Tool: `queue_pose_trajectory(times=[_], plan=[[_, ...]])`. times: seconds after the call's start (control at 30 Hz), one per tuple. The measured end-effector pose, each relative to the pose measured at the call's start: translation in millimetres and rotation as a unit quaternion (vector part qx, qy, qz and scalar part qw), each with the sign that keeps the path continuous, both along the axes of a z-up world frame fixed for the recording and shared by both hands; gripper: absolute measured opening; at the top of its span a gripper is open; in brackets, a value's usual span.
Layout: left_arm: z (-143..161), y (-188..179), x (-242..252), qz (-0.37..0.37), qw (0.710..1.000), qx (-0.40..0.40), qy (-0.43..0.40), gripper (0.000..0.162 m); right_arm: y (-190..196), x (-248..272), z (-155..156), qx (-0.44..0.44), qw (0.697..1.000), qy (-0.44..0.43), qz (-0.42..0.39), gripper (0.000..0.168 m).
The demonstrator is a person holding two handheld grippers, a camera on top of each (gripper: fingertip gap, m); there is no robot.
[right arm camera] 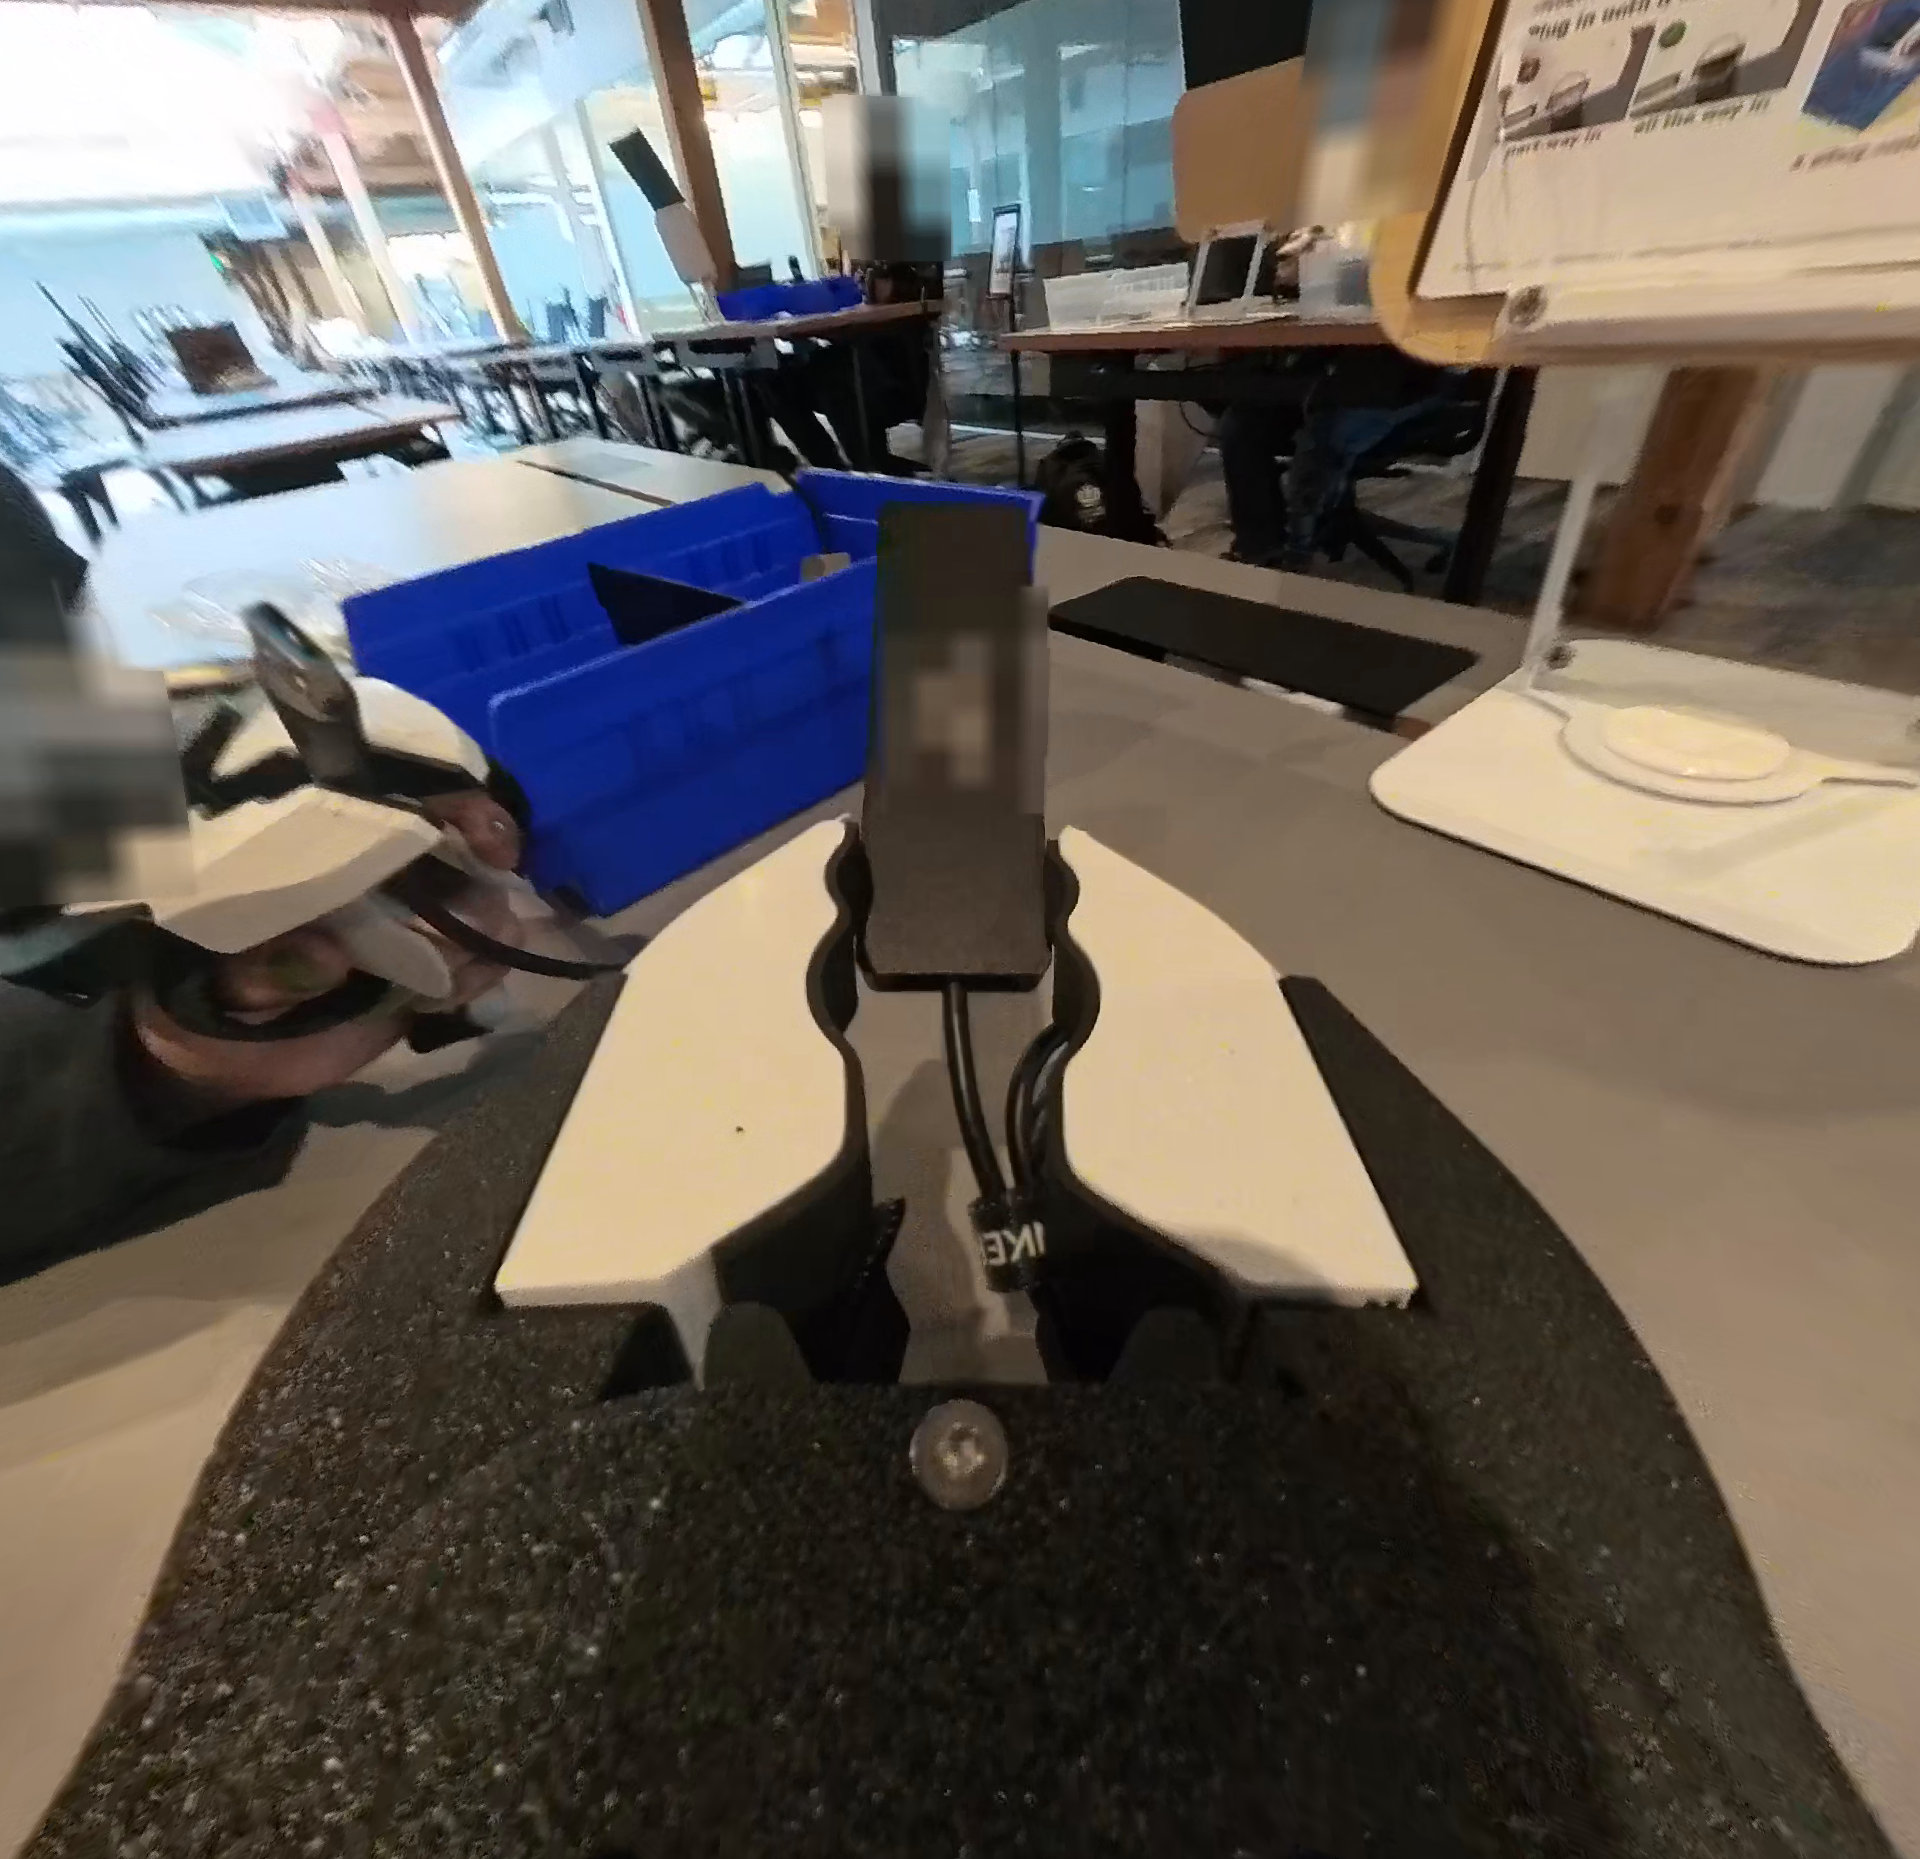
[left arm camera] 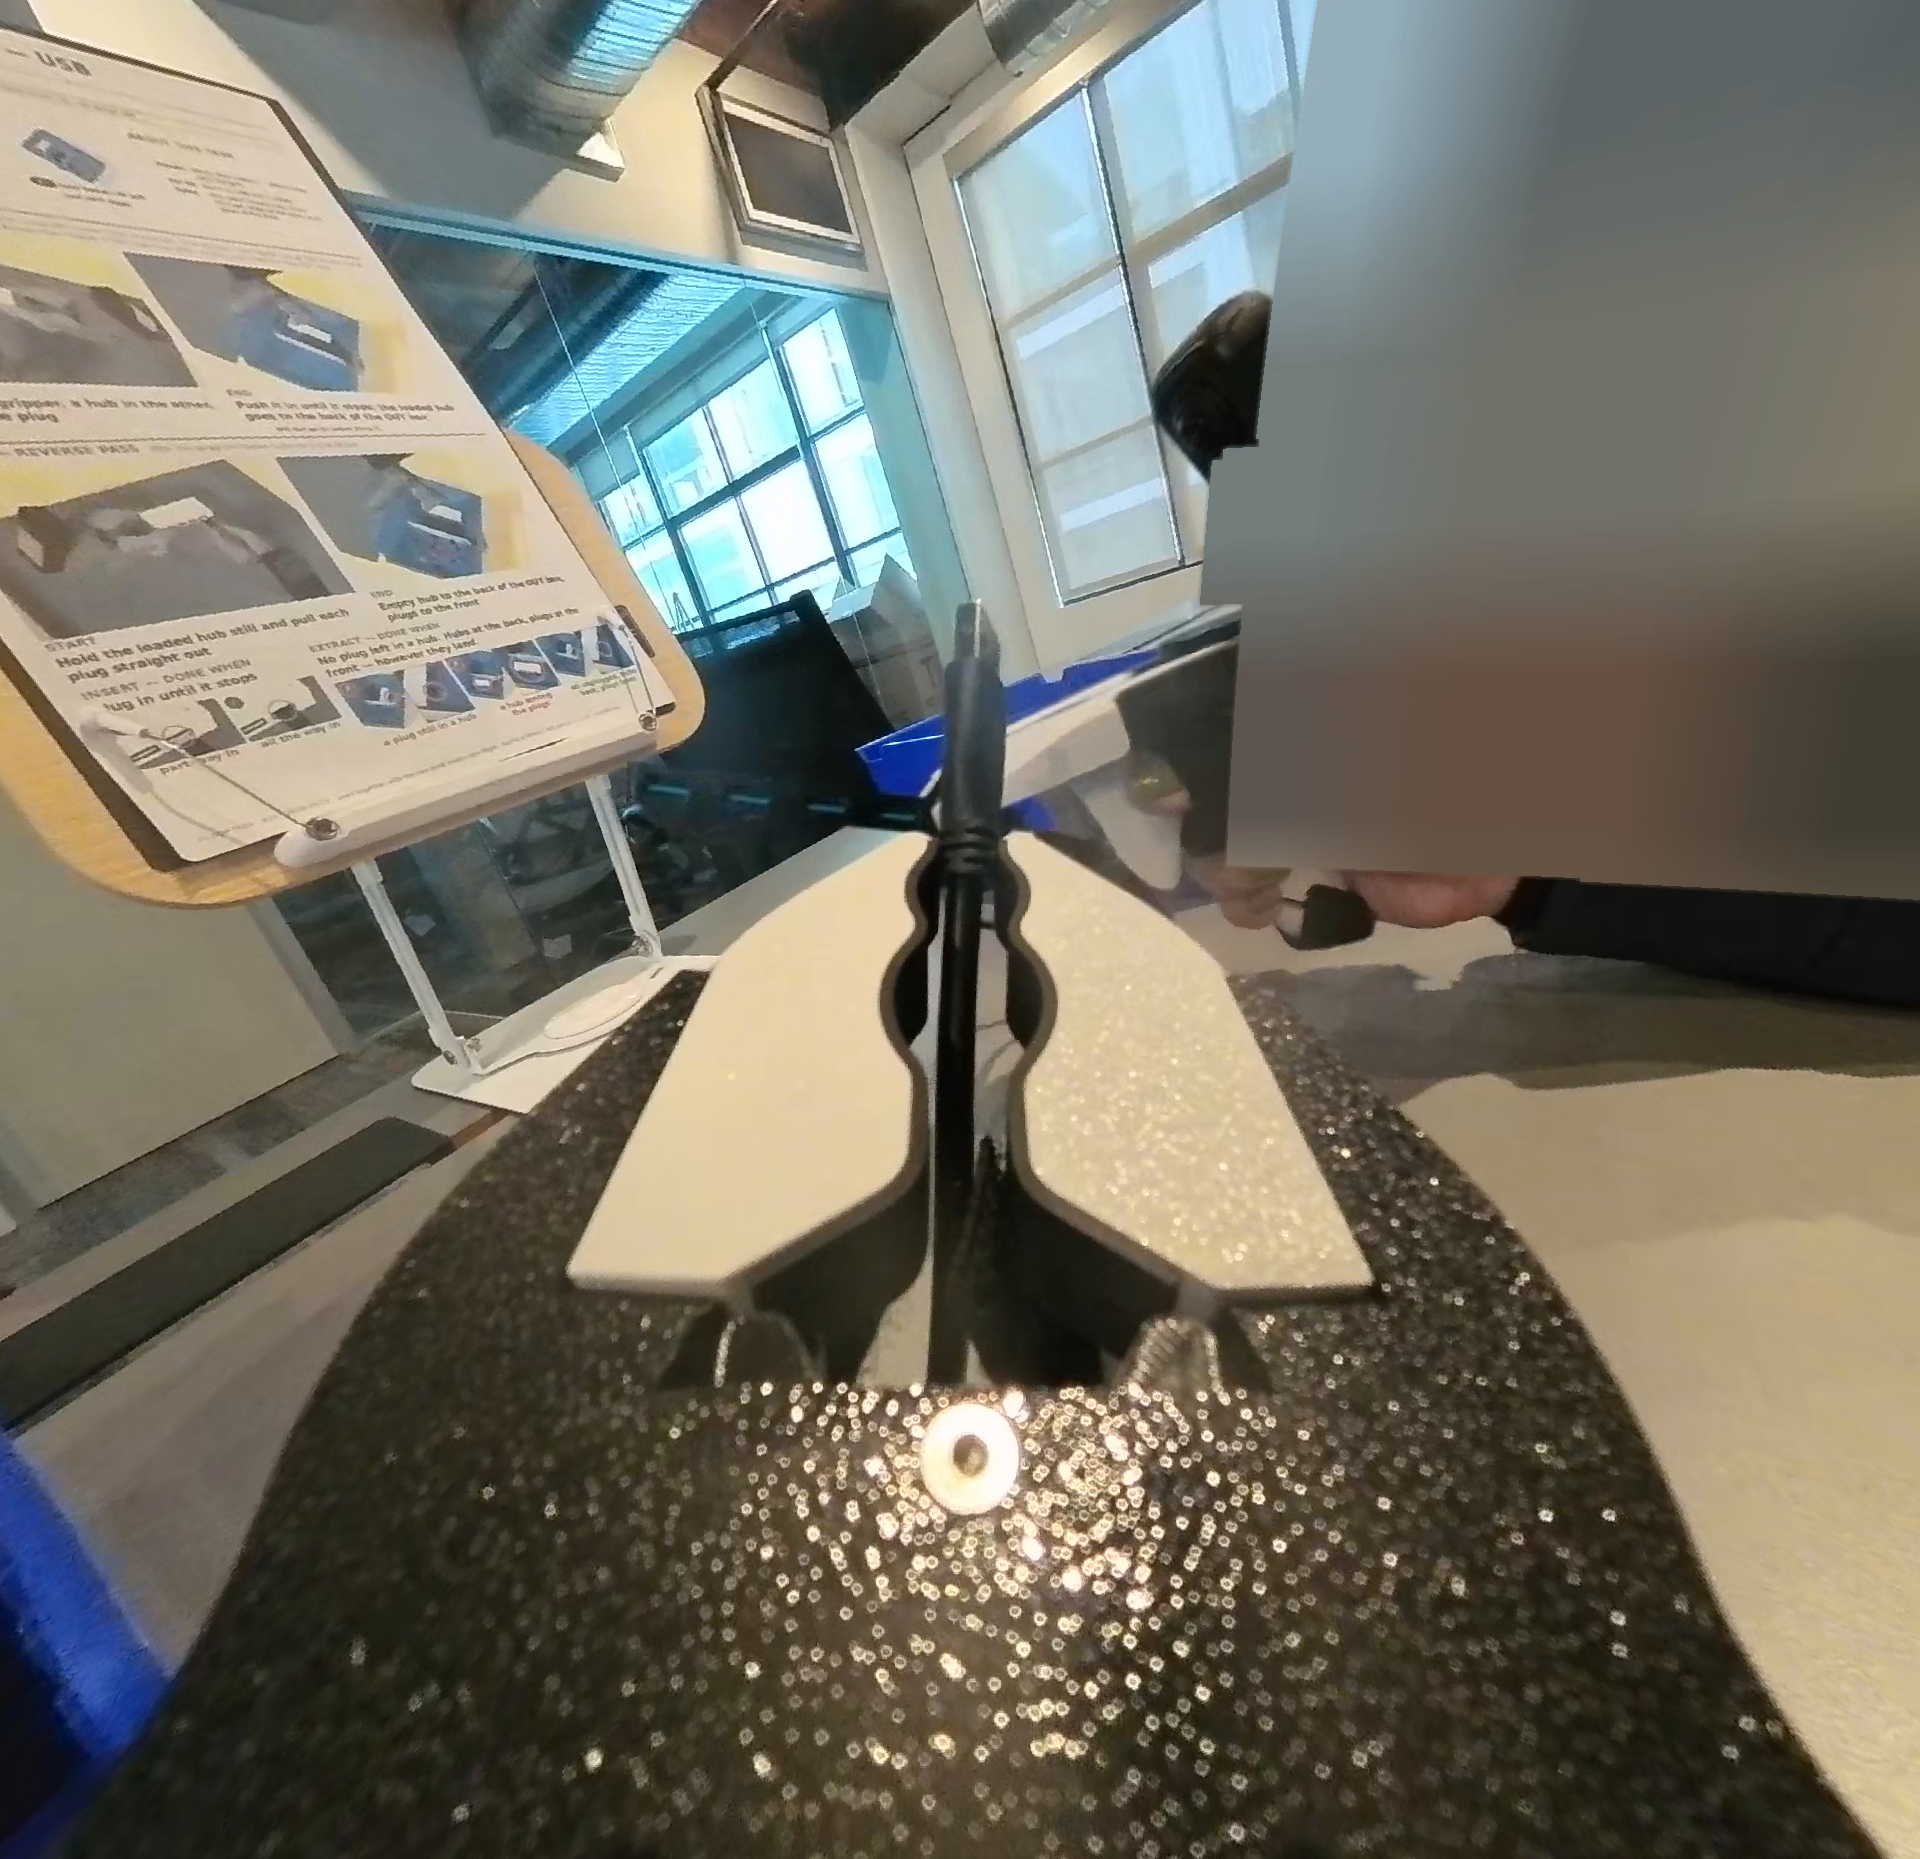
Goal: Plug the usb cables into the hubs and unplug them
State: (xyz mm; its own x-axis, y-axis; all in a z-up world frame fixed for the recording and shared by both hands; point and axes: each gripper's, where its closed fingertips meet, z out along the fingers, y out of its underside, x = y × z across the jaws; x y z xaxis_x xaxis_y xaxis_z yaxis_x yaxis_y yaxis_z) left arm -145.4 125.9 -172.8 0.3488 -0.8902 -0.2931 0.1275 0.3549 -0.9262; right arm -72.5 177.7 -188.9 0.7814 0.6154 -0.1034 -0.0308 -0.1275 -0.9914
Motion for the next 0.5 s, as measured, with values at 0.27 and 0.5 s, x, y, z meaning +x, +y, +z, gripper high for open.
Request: queue_pose_trajectory(times=[0.27, 0.5], plan=[[-1.1, 0.6, 0.5, 0.003, 1.0, 0.001, 0.004, 0.009, -0.2, 5.0, 1.2, -0.056, 0.993, 0.097, 0.035, 0.033], [-0.9, 0.8, 0.4, 0.003, 1.0, 0.001, 0.003, 0.009, -0.8, 4.8, 0.9, -0.087, 0.982, 0.155, 0.063, 0.033]])
